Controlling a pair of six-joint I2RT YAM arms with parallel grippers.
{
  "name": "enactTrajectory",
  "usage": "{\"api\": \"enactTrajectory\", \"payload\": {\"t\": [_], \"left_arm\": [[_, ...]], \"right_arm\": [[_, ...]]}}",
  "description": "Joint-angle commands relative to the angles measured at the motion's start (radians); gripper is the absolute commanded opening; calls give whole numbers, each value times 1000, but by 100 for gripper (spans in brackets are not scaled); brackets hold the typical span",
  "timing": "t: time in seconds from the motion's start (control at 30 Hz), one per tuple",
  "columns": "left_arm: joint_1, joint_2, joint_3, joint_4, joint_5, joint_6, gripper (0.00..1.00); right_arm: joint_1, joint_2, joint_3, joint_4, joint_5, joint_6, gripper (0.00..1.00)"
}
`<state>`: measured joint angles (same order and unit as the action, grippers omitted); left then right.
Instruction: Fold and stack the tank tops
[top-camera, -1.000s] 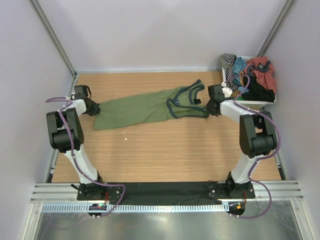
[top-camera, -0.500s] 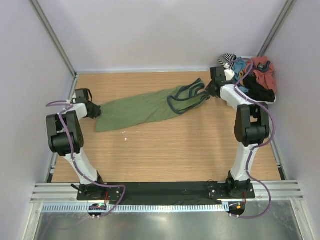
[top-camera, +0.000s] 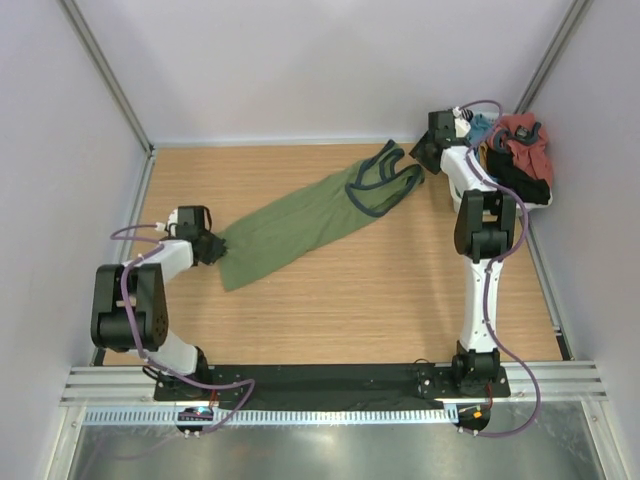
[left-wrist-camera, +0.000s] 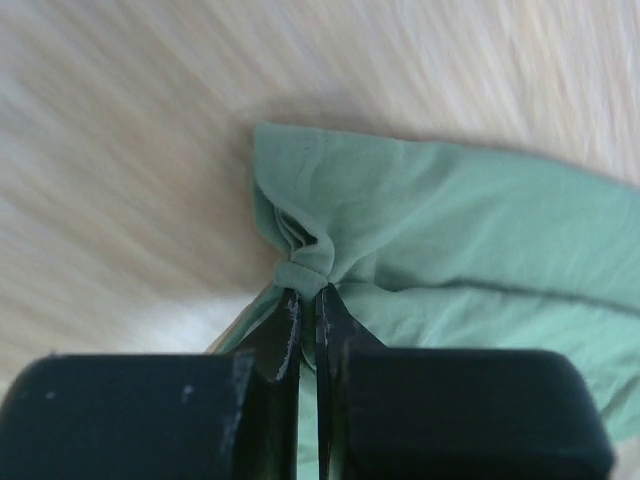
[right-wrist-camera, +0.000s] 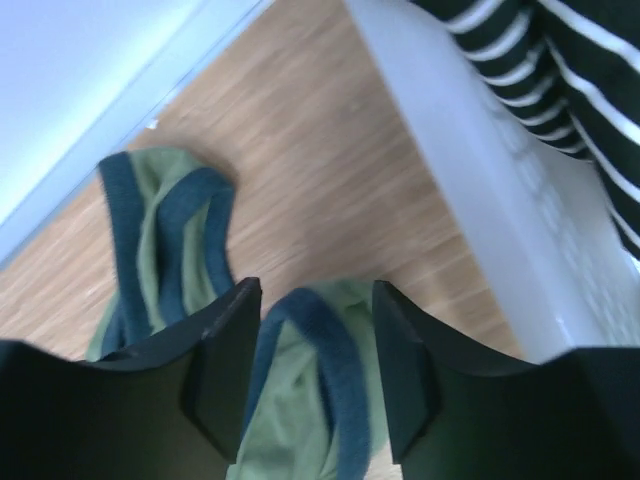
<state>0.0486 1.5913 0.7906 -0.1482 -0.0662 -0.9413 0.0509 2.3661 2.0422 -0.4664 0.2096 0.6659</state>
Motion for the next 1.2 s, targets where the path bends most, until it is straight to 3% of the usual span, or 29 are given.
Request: {"api": "enactTrajectory", "payload": {"t": [0.0, 0.2, 0.43, 0.63, 0.73, 1.03, 1.17], "left_arm": [[-39, -112, -60, 27, -69, -50, 0], [-39, -261, -152, 9, -41, -37, 0], [-101, -313, -207, -27, 31, -20, 0], [-167, -390, -271, -47, -18, -27, 0], [-168, -398, -263, -71, -35, -17, 0], [-196, -425, -266, -103, -32, 10, 0], [-223, -427, -278, -119, -37, 12, 0]], "right_arm": [[-2, -25, 75, -8, -82, -38, 56], [0, -224, -169, 78, -145, -83, 75], [23, -419, -477, 146, -268, -46, 67], [53, -467, -672, 253, -323, 23, 66], [95, -443, -697, 265, -312, 26, 70], [119, -326, -640, 285, -291, 52, 64], [118, -257, -580, 259, -240, 54, 49]]}}
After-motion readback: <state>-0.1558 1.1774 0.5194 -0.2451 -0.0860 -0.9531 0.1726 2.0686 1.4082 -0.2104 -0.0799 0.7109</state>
